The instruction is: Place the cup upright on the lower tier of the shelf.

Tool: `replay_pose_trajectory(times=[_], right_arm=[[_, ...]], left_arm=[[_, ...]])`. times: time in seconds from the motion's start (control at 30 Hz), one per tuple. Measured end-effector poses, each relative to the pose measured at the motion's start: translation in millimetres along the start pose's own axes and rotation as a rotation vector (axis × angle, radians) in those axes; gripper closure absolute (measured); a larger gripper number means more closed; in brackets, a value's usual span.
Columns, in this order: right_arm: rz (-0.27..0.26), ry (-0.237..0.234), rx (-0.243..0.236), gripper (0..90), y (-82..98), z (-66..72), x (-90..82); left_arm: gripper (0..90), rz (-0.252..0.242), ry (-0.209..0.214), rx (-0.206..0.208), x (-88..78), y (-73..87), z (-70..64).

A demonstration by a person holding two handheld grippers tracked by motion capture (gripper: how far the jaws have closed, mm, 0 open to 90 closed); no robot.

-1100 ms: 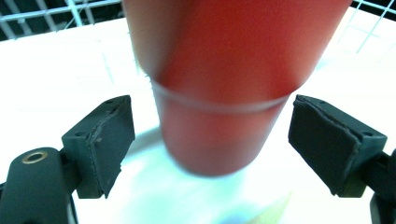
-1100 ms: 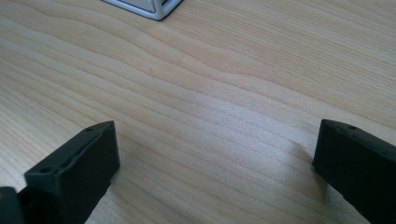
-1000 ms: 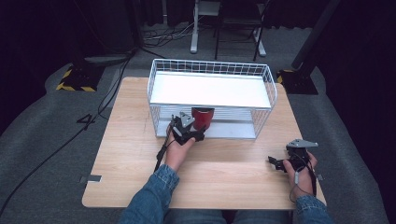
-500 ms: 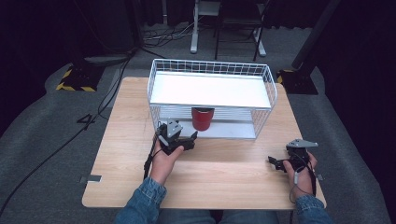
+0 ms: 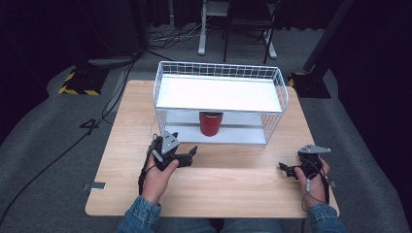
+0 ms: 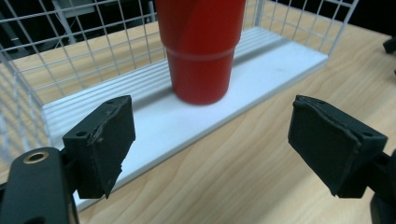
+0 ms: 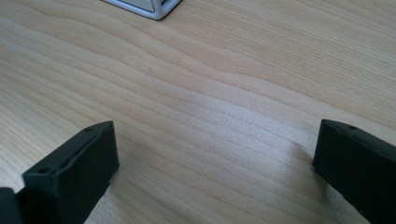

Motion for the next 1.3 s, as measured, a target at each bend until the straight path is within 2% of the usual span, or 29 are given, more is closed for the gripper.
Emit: replay_pose_trajectory(times=[0.07, 0.1, 0.13, 0.3, 0.47, 0.67, 0.73, 0.8, 0.9, 1.0, 1.03, 1.13, 1.2, 1.3], right_arm=[[0.0, 0.0, 0.0, 0.4, 0.0, 0.0, 0.0], [0.0, 0.0, 0.0, 0.4, 0.0, 0.0, 0.0], [0.0, 0.0, 0.0, 0.4, 0.0, 0.0, 0.0], [0.0, 0.0, 0.0, 0.4, 0.0, 0.0, 0.0], [0.0, 0.0, 0.001, 0.4, 0.0, 0.0, 0.0], [0.0, 0.006, 0.006, 0.4, 0.1, 0.7, -0.1], [0.0, 0.005, 0.006, 0.4, 0.1, 0.6, -0.1], [0.0, 0.006, 0.005, 0.4, 0.0, 0.6, -0.1], [0.0, 0.005, 0.006, 0.4, 0.1, 0.6, -0.1], [0.0, 0.005, 0.005, 0.3, 0.0, 0.6, -0.1], [0.0, 0.006, 0.006, 0.4, 0.0, 0.6, -0.1], [0.0, 0.006, 0.006, 0.4, 0.0, 0.7, -0.1], [0.0, 0.006, 0.006, 0.4, 0.1, 0.7, -0.1], [0.0, 0.006, 0.006, 0.4, 0.0, 0.6, -0.1]], left_arm=[[15.2, -0.016, -0.003, -0.005, -3.7, 1.9, 1.1], [15.2, -0.03, -0.004, -0.019, -11.3, 5.7, 3.7], [15.2, -0.03, -0.004, -0.019, -11.3, 5.7, 3.7], [15.1, -0.03, -0.014, -0.02, -34.6, 16.8, 12.5], [15.1, -0.023, -0.009, -0.026, -47.1, 24.2, 19.0], [15.1, 0.0, 0.015, -0.029, -60.7, 35.8, 27.1], [15.1, 0.014, 0.021, -0.044, -65.9, 45.0, 31.6], [15.1, 0.021, 0.025, -0.043, -67.5, 48.4, 33.1], [15.4, 0.051, 0.046, -0.03, -73.7, 63.1, 38.5], [15.4, 0.06, 0.05, -0.036, -76.7, 69.8, 41.6], [15.5, 0.072, 0.05, -0.05, -79.6, 76.3, 45.2], [15.5, 0.082, 0.068, -0.06, -81.8, 82.0, 48.6], [15.6, 0.109, 0.086, -0.051, -82.7, 90.3, 52.6], [15.6, 0.14, 0.091, -0.048, -81.6, 96.5, 55.4]])
Point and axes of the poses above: each handheld gripper's, and its own axes: x roughly forward along the jaws, y roughly out of its underside, z roughly to its left, the point moved 2 cm from there along x, roughly forward along the jaws, and after that the axes turned 1 degree about -y, right-handed, at the moved point
